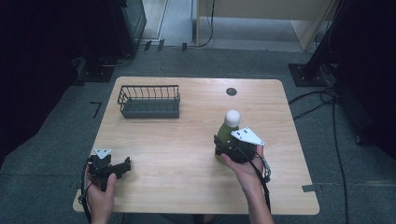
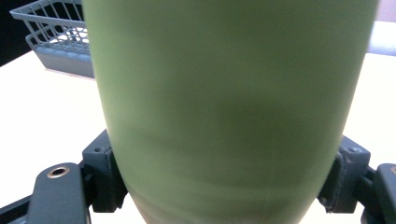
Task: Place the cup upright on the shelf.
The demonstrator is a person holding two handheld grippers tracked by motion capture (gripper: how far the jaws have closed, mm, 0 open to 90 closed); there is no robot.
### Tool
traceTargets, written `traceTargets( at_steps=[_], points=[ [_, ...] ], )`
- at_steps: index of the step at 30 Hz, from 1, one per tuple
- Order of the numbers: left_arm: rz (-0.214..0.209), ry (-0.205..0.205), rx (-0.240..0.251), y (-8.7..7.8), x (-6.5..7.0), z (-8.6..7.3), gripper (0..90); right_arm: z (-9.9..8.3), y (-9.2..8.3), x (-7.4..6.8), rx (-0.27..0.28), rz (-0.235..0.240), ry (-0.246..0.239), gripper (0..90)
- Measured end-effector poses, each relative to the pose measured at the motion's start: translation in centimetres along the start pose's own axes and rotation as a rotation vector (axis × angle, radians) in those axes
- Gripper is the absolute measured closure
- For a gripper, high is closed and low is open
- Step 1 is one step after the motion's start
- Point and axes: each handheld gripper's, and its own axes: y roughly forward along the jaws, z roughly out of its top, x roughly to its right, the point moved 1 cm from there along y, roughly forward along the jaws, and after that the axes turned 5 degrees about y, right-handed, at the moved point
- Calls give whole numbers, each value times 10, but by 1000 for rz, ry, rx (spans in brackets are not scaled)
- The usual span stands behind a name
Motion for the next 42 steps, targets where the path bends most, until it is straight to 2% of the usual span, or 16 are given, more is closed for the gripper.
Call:
traceTargets(
  at_steps=[9,12,13,14,15,18,21,24,33,42],
  points=[
    [0,0,0,0,0,0,0,14,4,-14,1,41,-23,205],
    [-1,-1,-1,0,0,0,0,23,10,-28,-7,69,-49,206],
    [-1,-1,-1,0,0,0,0,23,10,-28,-7,69,-49,206],
    [-1,-1,0,0,0,0,0,26,14,-36,-7,82,-63,206],
    [-1,-1,0,0,0,0,0,26,14,-36,-7,82,-63,206],
    [-1,-2,2,0,0,0,0,32,23,-51,-9,109,-78,206],
    [0,-3,2,0,0,0,0,34,27,-58,-9,120,-84,206],
    [0,-2,1,0,0,0,0,40,39,-73,-10,143,-94,206],
    [0,-2,1,0,0,0,0,58,59,-94,-14,179,-105,206],
    [0,-2,1,0,0,0,0,87,76,-115,12,195,-128,206]
  ],
)
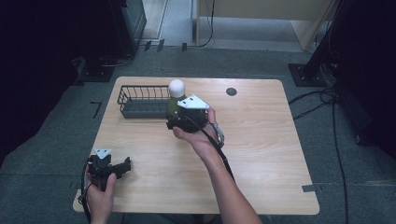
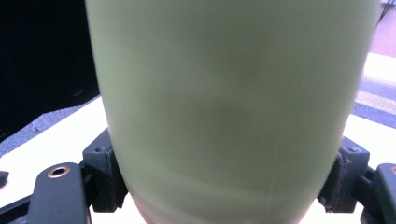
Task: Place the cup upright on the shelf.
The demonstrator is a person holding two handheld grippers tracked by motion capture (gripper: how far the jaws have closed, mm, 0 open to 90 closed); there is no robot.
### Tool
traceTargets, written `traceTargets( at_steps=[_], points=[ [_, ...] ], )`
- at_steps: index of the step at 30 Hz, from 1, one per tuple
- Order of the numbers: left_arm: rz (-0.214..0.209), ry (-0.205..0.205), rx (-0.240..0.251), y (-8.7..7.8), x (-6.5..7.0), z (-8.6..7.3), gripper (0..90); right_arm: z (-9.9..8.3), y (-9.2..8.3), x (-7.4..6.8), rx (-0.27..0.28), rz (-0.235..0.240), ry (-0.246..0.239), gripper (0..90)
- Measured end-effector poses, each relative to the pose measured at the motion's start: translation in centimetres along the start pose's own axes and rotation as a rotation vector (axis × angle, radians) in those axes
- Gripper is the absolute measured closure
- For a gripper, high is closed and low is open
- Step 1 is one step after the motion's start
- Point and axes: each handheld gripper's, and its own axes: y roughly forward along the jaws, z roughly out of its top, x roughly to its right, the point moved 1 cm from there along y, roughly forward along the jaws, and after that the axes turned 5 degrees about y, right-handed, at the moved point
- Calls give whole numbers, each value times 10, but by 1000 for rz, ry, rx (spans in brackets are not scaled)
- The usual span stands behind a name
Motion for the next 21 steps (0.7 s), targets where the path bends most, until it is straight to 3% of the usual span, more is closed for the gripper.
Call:
traceTargets(
  at_steps=[13,21],
  points=[
    [0,-1,0,0,0,0,0,45,24,-10,31,-9,-29,207],
    [-1,0,-1,0,0,0,0,64,43,-6,50,-18,-4,207]
  ],
)
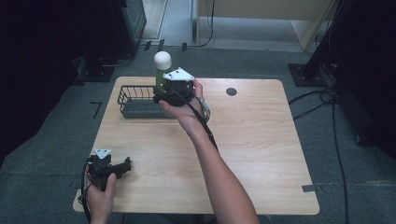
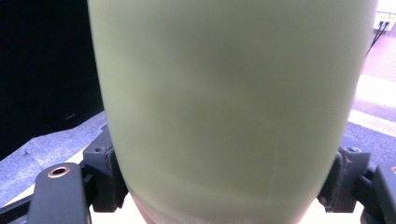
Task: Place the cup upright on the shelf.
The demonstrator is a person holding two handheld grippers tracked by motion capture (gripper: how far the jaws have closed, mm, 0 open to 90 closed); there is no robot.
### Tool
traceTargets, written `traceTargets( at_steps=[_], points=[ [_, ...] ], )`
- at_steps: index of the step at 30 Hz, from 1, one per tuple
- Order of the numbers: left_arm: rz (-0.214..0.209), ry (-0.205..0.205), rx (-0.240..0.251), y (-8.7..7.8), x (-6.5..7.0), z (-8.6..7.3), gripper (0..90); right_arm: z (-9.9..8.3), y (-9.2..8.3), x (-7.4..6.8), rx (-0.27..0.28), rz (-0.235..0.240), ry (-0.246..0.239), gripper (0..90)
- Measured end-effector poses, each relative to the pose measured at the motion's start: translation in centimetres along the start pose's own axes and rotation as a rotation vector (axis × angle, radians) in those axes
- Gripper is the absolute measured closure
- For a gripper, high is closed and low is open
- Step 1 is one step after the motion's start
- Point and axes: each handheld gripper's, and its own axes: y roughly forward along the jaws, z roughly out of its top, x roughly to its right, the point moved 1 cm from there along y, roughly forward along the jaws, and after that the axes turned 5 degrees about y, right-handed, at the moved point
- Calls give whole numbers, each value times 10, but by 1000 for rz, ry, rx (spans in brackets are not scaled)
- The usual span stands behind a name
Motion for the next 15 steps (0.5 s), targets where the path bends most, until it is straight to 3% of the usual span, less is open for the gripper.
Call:
traceTargets(
  at_steps=[15],
  points=[
    [1,1,1,0,0,0,0,21,36,5,28,-26,19,207]
  ],
)
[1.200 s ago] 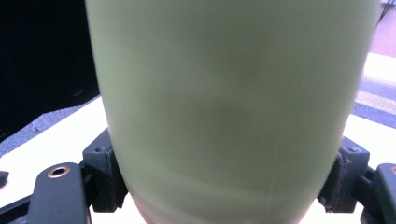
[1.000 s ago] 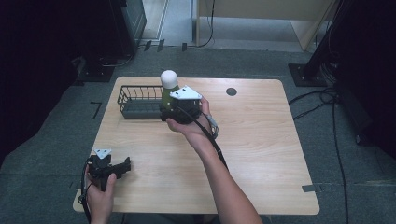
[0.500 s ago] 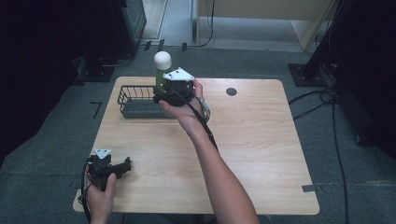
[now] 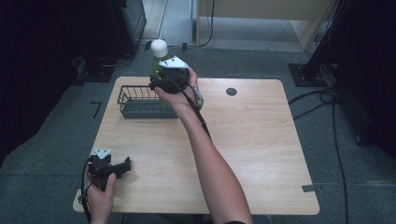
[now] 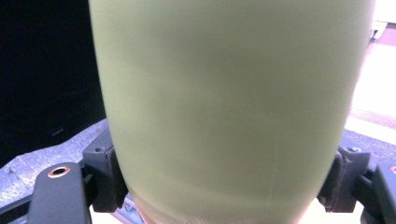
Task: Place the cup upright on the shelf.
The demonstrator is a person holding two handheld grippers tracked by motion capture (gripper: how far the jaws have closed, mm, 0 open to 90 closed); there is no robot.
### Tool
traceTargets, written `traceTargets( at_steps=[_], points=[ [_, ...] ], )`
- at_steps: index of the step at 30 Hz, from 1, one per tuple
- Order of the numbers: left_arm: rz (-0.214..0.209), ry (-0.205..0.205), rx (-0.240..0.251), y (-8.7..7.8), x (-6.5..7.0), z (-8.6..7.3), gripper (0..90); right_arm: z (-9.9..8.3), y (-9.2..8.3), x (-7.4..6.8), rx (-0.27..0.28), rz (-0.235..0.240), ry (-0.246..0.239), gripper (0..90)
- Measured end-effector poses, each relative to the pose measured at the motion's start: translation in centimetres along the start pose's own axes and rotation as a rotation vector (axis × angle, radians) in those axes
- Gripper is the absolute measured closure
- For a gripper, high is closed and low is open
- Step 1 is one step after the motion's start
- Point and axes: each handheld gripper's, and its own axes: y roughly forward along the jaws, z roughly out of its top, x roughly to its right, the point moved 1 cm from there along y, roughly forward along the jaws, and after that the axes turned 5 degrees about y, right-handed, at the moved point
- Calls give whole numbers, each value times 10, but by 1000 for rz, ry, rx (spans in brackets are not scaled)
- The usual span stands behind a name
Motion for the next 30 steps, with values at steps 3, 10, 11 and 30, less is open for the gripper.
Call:
traceTargets(
  at_steps=[3,10,11,30],
  points=[
    [0,0,0,0,0,0,0,2,7,-2,-4,3,2,207],
    [0,1,-2,0,0,0,0,5,21,-6,7,8,2,207],
    [0,1,-2,0,0,0,0,5,23,-7,10,5,-4,207],
    [0,-3,1,0,0,0,0,-29,50,4,-57,-38,-12,207]
  ],
)
